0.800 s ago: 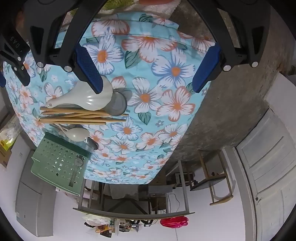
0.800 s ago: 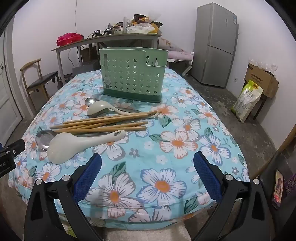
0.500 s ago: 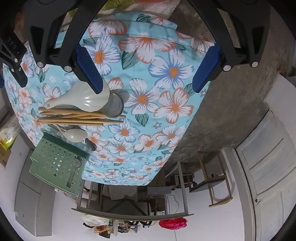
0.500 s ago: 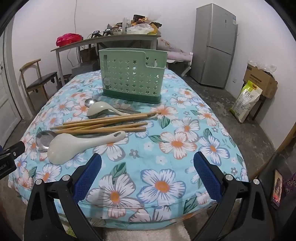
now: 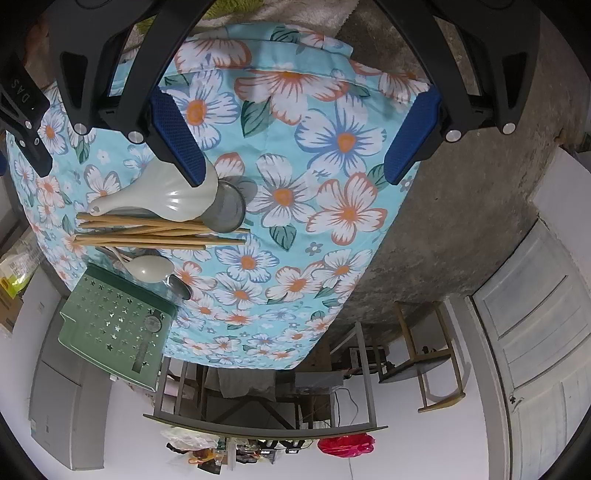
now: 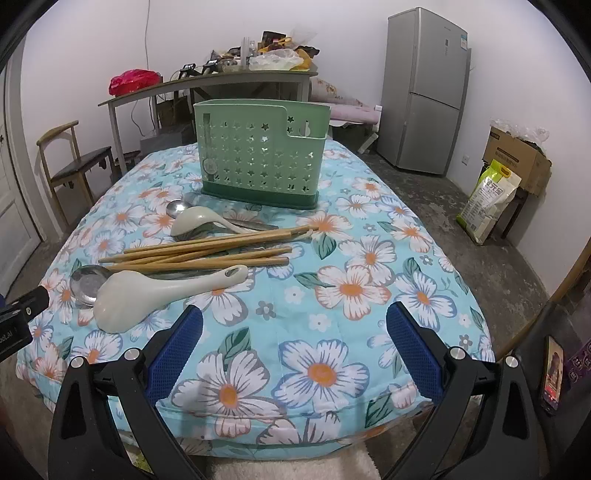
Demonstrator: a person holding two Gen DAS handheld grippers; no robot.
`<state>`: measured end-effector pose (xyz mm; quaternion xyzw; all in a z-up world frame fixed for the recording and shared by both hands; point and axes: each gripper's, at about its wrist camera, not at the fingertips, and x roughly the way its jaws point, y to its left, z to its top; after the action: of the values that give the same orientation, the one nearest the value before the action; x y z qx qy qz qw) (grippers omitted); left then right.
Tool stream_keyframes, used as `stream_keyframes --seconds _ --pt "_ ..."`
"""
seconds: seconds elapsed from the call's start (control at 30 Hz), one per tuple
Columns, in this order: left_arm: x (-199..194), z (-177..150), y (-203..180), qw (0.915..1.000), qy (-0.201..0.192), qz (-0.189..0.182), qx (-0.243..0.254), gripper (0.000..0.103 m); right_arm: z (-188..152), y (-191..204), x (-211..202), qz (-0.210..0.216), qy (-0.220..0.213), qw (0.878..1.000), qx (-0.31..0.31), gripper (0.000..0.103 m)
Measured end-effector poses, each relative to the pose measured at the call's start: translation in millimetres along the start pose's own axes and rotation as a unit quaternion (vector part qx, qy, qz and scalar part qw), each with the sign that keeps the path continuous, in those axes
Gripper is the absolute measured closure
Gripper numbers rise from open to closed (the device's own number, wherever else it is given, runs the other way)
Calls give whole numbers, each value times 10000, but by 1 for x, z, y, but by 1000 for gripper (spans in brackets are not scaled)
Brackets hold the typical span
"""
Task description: Organize utensils
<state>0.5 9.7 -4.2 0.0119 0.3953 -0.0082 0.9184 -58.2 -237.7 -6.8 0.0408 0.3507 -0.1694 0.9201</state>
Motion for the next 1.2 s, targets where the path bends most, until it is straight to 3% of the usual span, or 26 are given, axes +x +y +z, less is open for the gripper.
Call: stream_keyframes --seconds 1.2 --pt "-3 7 -10 10000 -19 19 37 10 -1 3 1 -14 -32 10000 39 6"
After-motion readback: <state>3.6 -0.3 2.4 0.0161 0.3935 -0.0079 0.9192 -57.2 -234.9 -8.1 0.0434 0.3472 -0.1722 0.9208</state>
